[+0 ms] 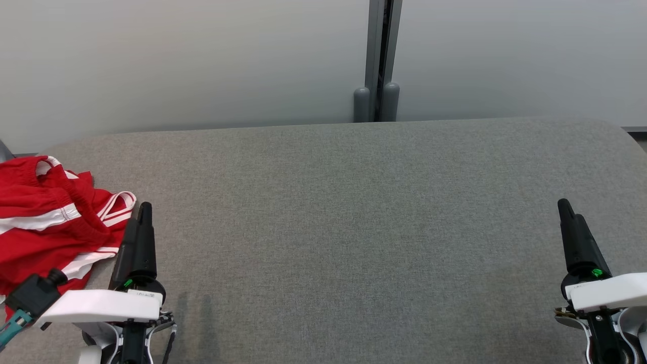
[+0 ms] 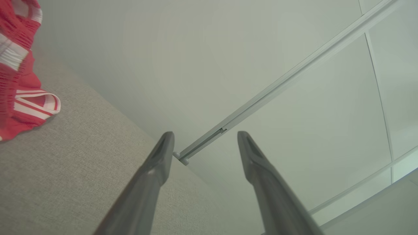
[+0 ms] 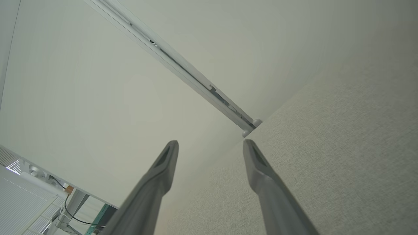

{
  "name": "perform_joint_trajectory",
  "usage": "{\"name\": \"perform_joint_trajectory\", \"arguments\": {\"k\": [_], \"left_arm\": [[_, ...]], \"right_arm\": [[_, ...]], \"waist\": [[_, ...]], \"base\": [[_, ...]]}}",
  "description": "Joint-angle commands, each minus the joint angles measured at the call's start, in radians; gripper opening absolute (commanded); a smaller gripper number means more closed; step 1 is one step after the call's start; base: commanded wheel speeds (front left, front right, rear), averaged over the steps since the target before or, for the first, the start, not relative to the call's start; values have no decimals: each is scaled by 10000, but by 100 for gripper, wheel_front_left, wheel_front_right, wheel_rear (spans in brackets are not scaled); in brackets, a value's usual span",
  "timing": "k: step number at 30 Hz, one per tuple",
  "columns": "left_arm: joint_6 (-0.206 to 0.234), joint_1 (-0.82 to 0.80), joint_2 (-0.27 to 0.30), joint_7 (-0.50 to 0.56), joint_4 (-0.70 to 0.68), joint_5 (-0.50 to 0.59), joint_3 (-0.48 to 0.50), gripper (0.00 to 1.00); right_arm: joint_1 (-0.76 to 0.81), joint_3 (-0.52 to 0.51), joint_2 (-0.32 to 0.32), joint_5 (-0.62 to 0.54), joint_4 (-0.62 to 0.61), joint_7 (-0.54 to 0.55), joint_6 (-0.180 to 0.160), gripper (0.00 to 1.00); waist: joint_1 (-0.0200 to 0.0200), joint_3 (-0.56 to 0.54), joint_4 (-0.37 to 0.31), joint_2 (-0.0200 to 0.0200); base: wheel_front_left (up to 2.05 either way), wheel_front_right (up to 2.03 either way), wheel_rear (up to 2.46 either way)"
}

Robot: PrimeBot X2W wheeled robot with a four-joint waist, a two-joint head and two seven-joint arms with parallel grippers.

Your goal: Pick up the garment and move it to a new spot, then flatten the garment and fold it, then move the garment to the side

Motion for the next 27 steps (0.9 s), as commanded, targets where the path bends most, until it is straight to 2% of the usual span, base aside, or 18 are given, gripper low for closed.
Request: {"name": "perform_joint_trajectory", "arguments": {"k": [1,15,27], "left_arm": [[-8,-265,117,-98,-216,477,-29,100],[30,-120,276,-556,-19,2912,-325,100],[53,-177,419,-863,399,4348,-608,100]], "right_arm": [[-274,39,-185,-521,-262,-155,39,100],[-206,369,-351,-2926,-80,-669,45,100],[-300,650,-386,-4446,282,-1021,49,100]], "waist": [[0,-4,4,-1],[-1,-53,54,-1],[-1,-29,67,-1]], "base": [[0,0,0],[0,0,0],[0,0,0]]}}
